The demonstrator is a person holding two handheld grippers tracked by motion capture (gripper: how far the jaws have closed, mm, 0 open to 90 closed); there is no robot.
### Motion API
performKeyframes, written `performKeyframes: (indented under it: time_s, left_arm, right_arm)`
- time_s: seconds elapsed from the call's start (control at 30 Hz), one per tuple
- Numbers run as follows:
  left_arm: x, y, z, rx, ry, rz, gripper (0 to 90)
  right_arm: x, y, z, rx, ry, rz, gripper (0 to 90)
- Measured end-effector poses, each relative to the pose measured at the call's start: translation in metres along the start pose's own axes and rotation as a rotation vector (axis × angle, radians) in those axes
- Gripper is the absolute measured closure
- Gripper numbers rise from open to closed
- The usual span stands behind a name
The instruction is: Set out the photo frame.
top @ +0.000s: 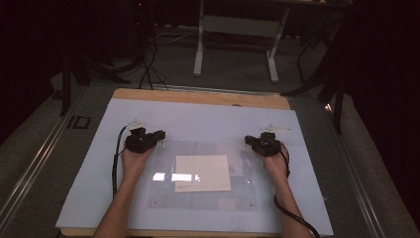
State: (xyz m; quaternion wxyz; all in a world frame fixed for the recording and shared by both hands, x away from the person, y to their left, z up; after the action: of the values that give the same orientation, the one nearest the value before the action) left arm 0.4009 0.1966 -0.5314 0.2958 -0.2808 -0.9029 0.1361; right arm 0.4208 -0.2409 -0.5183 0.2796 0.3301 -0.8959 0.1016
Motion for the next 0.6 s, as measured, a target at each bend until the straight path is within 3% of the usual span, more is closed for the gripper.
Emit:
performKeyframes:
  time_s: [0.3,0.47,0.6]
  left_arm:
    - [-0.003,0.003,-0.011,0.048,0.074,0.010,80.7]
    - [-0.010,0.012,-0.016,0.165,0.080,0.052,79.9]
    - [-0.012,0.014,-0.018,0.181,0.086,0.052,80.1]
  right_arm:
    - [-0.002,-0.006,-0.008,-0.022,0.056,-0.038,84.0]
    - [-0.008,-0.014,-0.013,-0.085,0.084,-0.065,84.2]
    - [-0.011,-0.019,-0.015,-0.110,0.088,-0.083,84.4]
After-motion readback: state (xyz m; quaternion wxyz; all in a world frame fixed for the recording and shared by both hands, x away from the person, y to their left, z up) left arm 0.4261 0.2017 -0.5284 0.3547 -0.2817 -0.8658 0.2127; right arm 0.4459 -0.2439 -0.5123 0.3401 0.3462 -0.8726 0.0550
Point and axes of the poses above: each handheld gripper's, and its own axes: x roughly backward along the jaws, z roughly out of its underside, y roughly to its left, the point moved 1 cm from there along -x, roughly forward along the jaws, and after that the axes turned 9 degrees about x, right-handed, at the moved point
